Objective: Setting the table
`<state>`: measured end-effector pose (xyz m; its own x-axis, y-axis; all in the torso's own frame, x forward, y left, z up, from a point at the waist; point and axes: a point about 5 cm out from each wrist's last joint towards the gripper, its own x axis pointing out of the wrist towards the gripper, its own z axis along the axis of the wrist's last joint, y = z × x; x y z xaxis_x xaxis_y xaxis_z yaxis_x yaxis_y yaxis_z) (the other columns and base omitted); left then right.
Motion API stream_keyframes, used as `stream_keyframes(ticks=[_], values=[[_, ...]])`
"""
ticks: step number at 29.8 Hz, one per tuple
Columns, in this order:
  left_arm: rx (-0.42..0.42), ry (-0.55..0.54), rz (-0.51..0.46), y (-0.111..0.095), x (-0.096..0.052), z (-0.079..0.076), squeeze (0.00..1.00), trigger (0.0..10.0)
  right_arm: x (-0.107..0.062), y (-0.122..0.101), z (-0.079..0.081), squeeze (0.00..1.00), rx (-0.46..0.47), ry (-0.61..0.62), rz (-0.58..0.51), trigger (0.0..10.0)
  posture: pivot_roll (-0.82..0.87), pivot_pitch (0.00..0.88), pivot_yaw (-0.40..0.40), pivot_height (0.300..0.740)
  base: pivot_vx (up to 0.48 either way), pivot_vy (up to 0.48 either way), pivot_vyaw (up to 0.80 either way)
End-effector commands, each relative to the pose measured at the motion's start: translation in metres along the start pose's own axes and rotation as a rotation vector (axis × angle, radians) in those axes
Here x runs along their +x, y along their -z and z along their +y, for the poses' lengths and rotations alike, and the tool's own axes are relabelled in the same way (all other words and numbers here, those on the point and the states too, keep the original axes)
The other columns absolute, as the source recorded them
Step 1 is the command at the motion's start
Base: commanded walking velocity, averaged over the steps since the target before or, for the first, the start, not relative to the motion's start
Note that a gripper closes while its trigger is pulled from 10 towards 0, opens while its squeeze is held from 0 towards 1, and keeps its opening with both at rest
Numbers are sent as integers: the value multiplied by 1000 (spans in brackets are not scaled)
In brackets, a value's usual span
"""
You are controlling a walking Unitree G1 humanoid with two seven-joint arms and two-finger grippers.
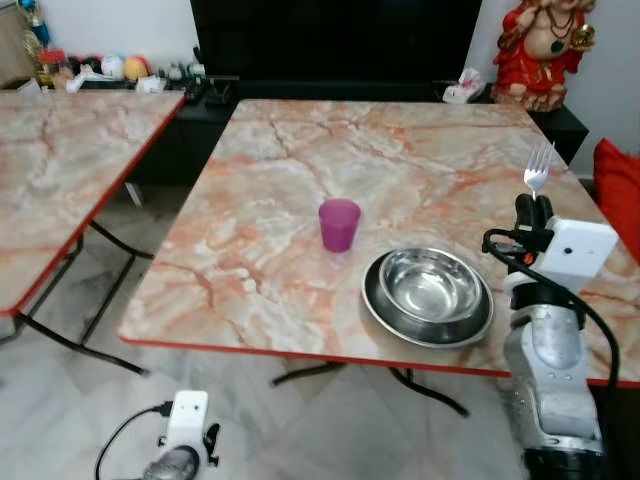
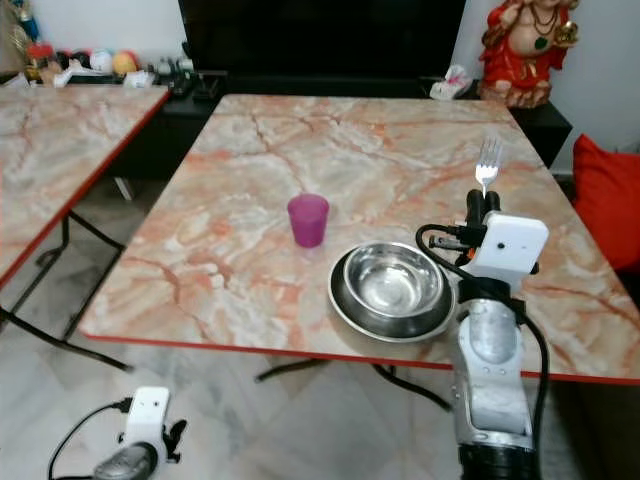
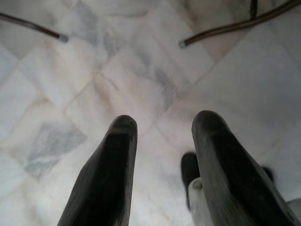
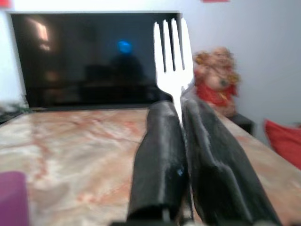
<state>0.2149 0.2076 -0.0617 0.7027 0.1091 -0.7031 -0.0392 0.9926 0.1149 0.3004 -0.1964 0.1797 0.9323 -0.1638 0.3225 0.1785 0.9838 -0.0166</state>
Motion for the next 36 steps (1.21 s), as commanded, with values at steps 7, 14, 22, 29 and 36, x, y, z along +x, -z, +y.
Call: stream_keyframes(ticks=[7, 14, 22, 29, 36], values=[[-16, -10, 13, 1, 0, 2, 0, 10000, 1, -1, -5, 0, 1, 27, 1, 10000, -23, 33, 17, 740, 0, 0, 0], [-21, -12, 16, 2, 0, 3, 0, 10000, 2, 1, -7, 0, 2, 39, 20, 10000, -23, 29, 16, 740, 0, 0, -437], [-30, -18, 20, 4, -1, 5, 0, 10000, 3, 2, -3, 0, 10, 30, 27, 10000, -21, 30, 14, 740, 0, 0, -800], [-35, -19, 19, 4, -1, 5, 0, 10000, 4, 1, 3, 0, 32, 17, 13, 10000, -22, 29, 16, 740, 0, 0, -229], [-35, -26, 17, 4, -1, 6, 0, 10000, 4, 0, 7, 0, 40, 9, 4, 10000, -17, 27, 14, 740, 0, 0, 0]])
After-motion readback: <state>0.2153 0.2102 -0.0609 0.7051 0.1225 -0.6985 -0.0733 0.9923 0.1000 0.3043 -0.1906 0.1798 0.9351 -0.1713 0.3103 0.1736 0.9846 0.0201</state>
